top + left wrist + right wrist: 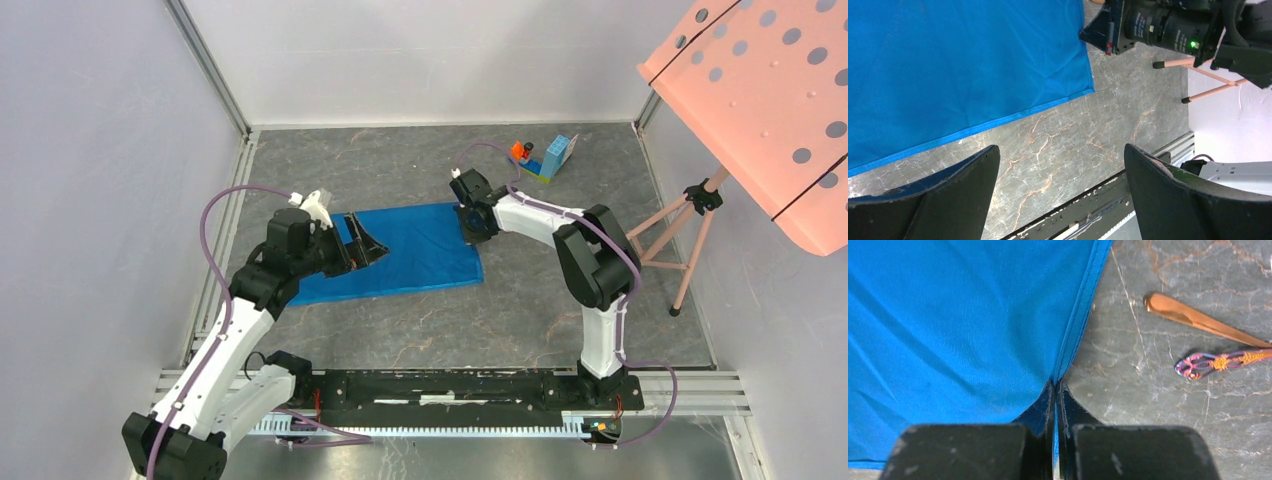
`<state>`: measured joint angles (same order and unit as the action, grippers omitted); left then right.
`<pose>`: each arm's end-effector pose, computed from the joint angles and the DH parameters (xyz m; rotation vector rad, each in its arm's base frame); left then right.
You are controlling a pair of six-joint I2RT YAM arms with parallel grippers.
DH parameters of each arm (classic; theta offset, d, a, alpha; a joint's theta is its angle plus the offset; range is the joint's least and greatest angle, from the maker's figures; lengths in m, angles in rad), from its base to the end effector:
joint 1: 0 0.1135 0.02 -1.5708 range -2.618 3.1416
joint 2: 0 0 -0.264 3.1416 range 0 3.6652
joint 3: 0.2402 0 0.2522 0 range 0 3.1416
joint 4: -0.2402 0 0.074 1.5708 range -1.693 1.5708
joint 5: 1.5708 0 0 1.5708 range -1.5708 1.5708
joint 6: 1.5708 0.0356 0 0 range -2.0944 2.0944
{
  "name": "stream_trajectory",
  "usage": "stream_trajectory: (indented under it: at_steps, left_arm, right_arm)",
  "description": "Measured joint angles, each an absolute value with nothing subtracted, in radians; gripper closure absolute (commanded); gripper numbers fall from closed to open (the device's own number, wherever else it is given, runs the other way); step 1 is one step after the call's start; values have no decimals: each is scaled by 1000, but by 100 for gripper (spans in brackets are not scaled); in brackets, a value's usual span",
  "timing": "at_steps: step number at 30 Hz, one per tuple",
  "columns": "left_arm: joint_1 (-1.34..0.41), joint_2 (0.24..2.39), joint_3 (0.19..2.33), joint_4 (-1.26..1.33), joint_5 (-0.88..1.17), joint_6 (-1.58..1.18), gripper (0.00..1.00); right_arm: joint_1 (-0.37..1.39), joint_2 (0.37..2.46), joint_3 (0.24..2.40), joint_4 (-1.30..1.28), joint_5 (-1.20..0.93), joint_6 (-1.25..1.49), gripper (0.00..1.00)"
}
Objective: Fold the napkin into a case and place the utensils inside
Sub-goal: Pick up the rectangle-folded napkin from the center of the board.
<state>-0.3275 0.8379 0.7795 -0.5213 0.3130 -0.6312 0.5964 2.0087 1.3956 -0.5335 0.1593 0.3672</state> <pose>0.1685 -0.0688 0.2962 -0.1504 2.2502 -0.8748 0.3438 0.2266 0.1612 -0.2619 2.6800 0.0782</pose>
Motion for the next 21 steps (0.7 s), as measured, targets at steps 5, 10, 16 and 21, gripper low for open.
stream_trajectory:
  at_steps: [5,10,16,21]
  left_arm:
    - [-327,857,781,-531,315,-631,0]
    - [-327,878,795,-540,320,-631,0]
    - [-327,878,807,-545,333,-633,0]
    - [-327,878,807,-546,344,-636,0]
  right_arm:
    - [599,1873,1215,-457,157,294,100]
    - [589,1704,1078,-420,135,246,100]
    - [503,1515,933,-381,112,219,100]
    - [409,1416,852,-395,126,195,100]
